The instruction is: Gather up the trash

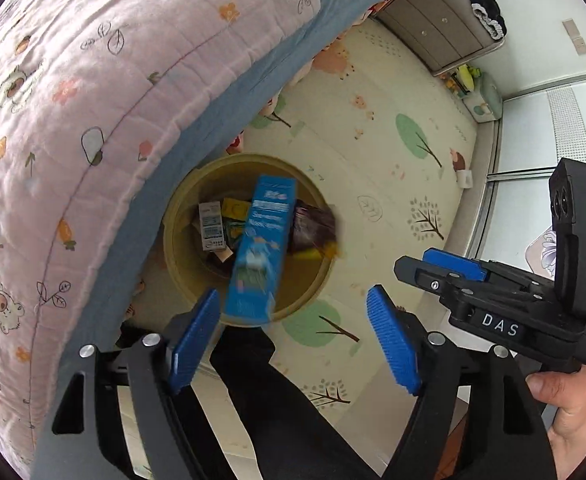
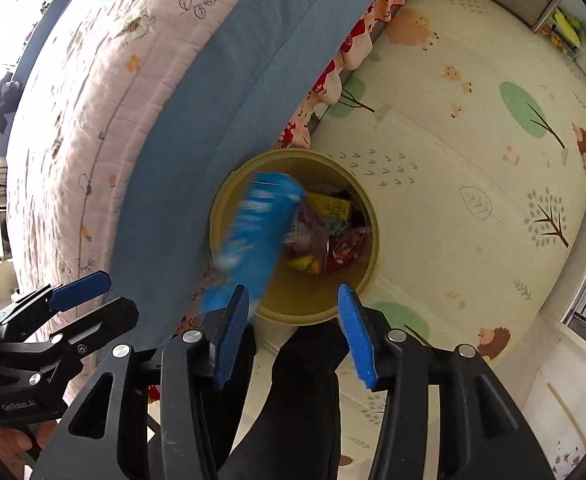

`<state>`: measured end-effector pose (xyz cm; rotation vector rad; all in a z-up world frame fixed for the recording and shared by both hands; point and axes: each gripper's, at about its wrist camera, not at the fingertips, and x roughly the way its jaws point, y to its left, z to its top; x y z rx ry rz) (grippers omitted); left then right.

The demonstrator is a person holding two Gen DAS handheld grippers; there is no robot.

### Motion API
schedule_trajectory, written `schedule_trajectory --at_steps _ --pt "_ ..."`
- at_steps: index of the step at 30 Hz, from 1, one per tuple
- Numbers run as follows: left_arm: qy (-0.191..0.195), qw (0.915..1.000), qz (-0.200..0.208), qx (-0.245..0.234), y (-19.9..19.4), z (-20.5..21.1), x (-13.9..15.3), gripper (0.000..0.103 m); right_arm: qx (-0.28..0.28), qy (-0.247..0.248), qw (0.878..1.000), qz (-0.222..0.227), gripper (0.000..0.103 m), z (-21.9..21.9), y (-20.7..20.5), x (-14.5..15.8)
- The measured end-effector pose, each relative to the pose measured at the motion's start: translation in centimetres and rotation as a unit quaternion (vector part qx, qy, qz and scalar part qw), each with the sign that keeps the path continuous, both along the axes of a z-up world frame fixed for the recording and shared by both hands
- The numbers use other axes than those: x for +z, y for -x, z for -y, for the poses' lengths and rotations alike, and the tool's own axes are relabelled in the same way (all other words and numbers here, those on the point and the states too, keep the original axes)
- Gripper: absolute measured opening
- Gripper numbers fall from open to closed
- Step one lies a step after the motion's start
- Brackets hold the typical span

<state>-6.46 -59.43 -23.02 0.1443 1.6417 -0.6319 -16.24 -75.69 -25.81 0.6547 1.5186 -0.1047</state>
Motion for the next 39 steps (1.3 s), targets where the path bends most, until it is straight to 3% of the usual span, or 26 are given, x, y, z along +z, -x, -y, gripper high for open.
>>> schedule_trajectory --at_steps 8,25,32,39 --pt "-0.017 0.9998 0.005 0.001 0.2 -0.6 0.2 0.078 -0.008 -0.006 1.0 0.007 0.046 0.5 0.0 0.6" --pt "0.021 0.9991 0.033 0.019 -1.5 -3.7 5.4 0.079 0.034 -0.001 0.999 0.033 0.046 -3.5 -2.8 5.6" --pt "0.033 0.9968 0.054 0.047 -3.0 -8.1 8.2 0.079 0.063 0.015 0.997 0.044 0.046 -7.7 -5.3 8.3" --pt "0.032 0.9909 0.068 0.111 -4.7 -16.4 9.8 0.079 0.107 0.02 0.992 0.066 0.046 -14.6 -9.5 10.6"
